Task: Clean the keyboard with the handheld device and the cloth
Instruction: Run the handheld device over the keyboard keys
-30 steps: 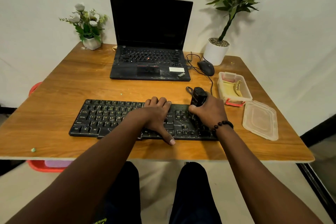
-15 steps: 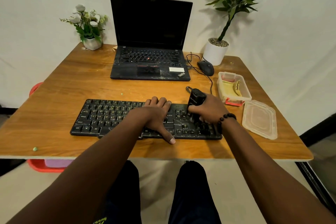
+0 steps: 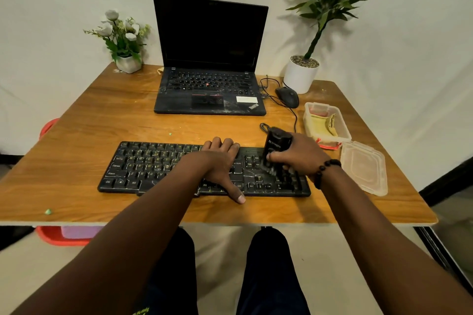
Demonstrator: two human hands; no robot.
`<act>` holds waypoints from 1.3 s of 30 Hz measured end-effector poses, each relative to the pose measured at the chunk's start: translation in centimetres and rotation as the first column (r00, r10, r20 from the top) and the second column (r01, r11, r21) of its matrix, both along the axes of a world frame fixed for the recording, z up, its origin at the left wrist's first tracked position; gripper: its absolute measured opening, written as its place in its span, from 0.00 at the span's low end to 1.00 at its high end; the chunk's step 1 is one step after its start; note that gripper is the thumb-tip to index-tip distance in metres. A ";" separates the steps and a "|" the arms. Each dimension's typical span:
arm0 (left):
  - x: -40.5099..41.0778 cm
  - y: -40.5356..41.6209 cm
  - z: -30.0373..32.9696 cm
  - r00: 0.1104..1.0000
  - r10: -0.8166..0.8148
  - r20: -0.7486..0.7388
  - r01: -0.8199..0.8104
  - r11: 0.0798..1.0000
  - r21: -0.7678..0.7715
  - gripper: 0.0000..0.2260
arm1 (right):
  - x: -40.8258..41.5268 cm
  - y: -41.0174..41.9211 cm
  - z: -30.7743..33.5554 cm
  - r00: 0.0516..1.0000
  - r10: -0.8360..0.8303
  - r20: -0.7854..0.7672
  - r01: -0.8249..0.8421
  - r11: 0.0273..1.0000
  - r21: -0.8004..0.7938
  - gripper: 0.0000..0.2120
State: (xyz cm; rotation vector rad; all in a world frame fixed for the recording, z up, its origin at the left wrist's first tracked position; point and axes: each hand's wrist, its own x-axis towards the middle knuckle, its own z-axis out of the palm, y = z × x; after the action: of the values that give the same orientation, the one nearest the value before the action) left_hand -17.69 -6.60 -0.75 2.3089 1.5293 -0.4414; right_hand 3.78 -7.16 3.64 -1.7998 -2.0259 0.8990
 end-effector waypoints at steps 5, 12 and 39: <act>0.1 0.0 0.0 1.000 0.006 -0.009 -0.006 1.000 -0.002 0.65 | -1.4 0.2 -1.3 0.972 -0.195 -0.129 0.218 0.956 0.195 0.15; 0.1 0.0 -0.2 1.000 0.010 0.003 -0.009 1.000 -0.019 0.65 | -0.9 -0.3 -0.4 0.991 -0.122 0.051 0.121 0.993 0.012 0.15; 0.4 0.2 0.0 0.999 0.016 -0.048 -0.018 0.999 -0.044 0.66 | -0.4 -3.8 -1.5 0.968 -0.218 -0.128 0.236 0.960 0.150 0.12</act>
State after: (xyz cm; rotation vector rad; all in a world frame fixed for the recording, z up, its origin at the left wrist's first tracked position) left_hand -17.31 -6.42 -0.72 2.2648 1.5439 -0.5240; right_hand 3.37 -10.94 2.14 -1.8039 -1.7287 0.7243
